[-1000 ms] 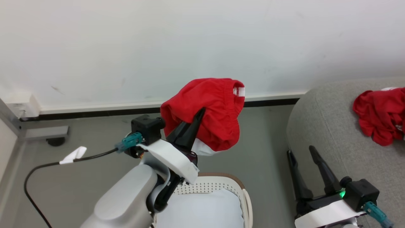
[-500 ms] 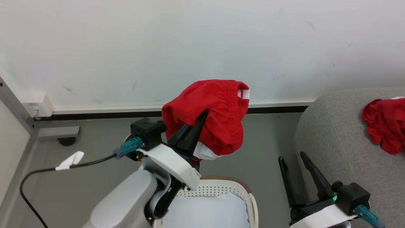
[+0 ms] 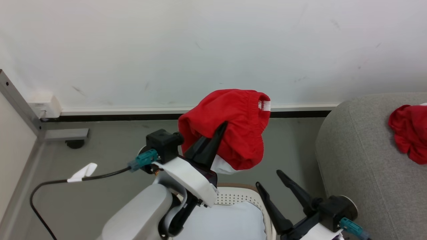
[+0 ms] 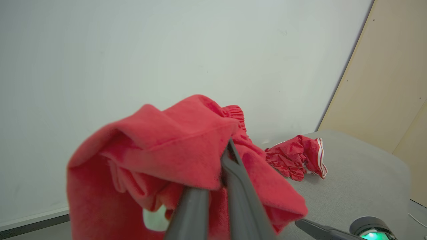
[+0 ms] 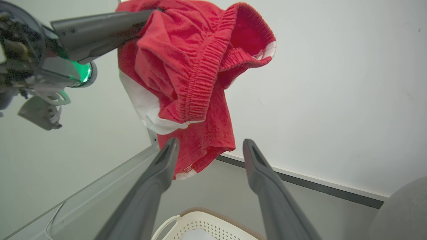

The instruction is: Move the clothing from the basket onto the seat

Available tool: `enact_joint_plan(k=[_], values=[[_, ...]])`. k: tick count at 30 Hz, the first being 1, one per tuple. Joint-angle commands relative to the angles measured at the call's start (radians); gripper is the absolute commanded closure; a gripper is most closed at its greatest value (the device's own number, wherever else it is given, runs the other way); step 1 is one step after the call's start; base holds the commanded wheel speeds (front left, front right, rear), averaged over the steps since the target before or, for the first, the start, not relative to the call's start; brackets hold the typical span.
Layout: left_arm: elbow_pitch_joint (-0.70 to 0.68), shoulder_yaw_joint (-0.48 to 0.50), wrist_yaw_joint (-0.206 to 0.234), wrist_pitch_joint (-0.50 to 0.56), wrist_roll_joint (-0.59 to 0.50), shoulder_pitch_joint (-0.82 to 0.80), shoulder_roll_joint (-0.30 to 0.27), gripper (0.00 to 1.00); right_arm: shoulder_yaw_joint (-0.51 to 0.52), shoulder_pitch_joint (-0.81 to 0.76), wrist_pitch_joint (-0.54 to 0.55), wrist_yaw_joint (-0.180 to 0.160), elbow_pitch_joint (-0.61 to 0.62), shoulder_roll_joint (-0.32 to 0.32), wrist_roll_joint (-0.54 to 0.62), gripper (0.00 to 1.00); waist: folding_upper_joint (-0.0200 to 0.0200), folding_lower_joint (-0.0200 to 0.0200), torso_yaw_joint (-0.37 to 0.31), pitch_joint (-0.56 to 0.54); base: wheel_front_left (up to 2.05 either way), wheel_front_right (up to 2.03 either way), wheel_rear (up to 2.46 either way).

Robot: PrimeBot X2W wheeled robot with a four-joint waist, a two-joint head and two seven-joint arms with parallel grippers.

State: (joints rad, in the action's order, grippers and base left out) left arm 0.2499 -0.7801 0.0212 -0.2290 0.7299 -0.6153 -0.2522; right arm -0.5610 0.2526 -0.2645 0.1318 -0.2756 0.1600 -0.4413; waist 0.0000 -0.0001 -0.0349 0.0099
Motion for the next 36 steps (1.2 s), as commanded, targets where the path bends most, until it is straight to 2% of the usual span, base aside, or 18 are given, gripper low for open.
enact_joint_plan(k=[1,14,23,24,25,26,27,36], values=[[0.001,-0.009,-0.006,0.000,-0.012,0.012,0.007,1.00,-0.050,0.031,0.000,-0.002,-0.017,0.012,-0.031,0.00,0.0000,0.0001,0.007,-0.001,0.00,0.00,0.00],[-0.007,-0.083,-0.029,0.004,-0.013,0.039,0.068,1.00,-0.164,0.138,0.000,-0.002,-0.120,-0.003,-0.125,0.00,0.0000,0.0001,0.069,-0.015,0.00,0.00,0.00],[0.004,-0.124,-0.043,0.012,-0.007,0.056,0.097,1.00,-0.176,0.161,0.000,-0.002,-0.128,-0.014,-0.145,0.00,0.0000,0.0001,0.106,-0.013,0.00,0.00,0.00],[0.005,-0.124,-0.043,0.012,-0.005,0.055,0.098,1.00,-0.175,0.162,0.000,-0.002,-0.129,-0.015,-0.146,0.44,0.0000,0.0001,0.109,-0.013,0.00,0.00,0.00],[0.006,-0.125,-0.044,0.012,-0.003,0.055,0.098,1.00,-0.175,0.162,0.000,-0.002,-0.130,-0.015,-0.147,0.65,0.0000,0.0001,0.111,-0.013,0.00,0.00,0.00],[0.007,-0.125,-0.044,0.012,-0.001,0.054,0.098,1.00,-0.176,0.162,0.000,-0.002,-0.133,-0.016,-0.147,0.92,0.0000,0.0001,0.112,-0.013,0.00,0.00,0.00],[0.008,-0.124,-0.043,0.011,-0.001,0.052,0.098,1.00,-0.177,0.163,0.000,-0.002,-0.136,-0.015,-0.147,1.00,0.0000,0.0001,0.113,-0.012,0.00,0.00,0.00],[0.010,-0.120,-0.037,0.004,0.004,0.045,0.095,1.00,-0.174,0.174,0.000,-0.002,-0.142,-0.016,-0.151,1.00,0.0000,0.0001,0.110,-0.009,0.00,0.00,0.00]])
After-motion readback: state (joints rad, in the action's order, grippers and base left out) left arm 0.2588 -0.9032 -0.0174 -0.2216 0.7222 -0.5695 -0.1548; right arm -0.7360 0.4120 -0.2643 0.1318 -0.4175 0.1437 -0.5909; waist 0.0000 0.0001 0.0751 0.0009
